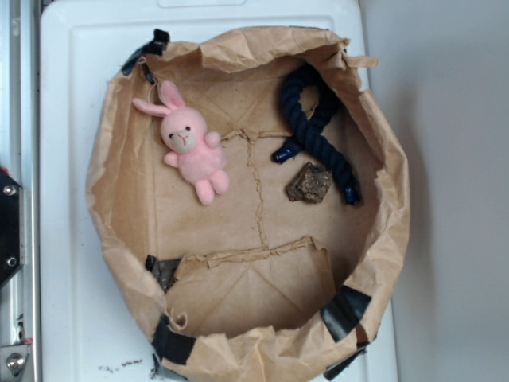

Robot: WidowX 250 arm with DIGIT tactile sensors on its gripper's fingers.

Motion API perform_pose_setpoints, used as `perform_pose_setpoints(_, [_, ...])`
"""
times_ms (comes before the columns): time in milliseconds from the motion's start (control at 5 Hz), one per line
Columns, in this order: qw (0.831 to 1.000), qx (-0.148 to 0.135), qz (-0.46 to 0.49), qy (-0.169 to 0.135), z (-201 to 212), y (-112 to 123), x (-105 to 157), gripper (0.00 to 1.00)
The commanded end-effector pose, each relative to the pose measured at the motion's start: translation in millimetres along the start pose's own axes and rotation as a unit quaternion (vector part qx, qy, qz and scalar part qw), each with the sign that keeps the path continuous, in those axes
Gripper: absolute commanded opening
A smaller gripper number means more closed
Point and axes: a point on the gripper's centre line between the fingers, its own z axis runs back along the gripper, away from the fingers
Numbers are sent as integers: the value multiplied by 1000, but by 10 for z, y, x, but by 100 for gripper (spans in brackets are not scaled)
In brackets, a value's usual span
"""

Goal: Grab the pink bunny.

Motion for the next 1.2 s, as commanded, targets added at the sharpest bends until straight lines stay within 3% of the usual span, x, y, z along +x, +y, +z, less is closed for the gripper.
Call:
perform_pose_setpoints(0, [1000, -6, 5, -20, 104, 22, 35, 100])
perform_pose_setpoints(200, [998, -23, 56, -3, -6, 177, 234, 100])
perform_pose_setpoints(400, [990, -9, 138, -1, -119, 321, 503, 100])
perform_pose_setpoints(600, [987, -13, 160, 12, -217, 399, 793, 100])
perform_pose_setpoints(800, [988, -17, 155, 8, -320, 511, 1089, 100])
perform_pose_setpoints(1000, [999, -12, 31, 1, -414, 455, 1376, 100])
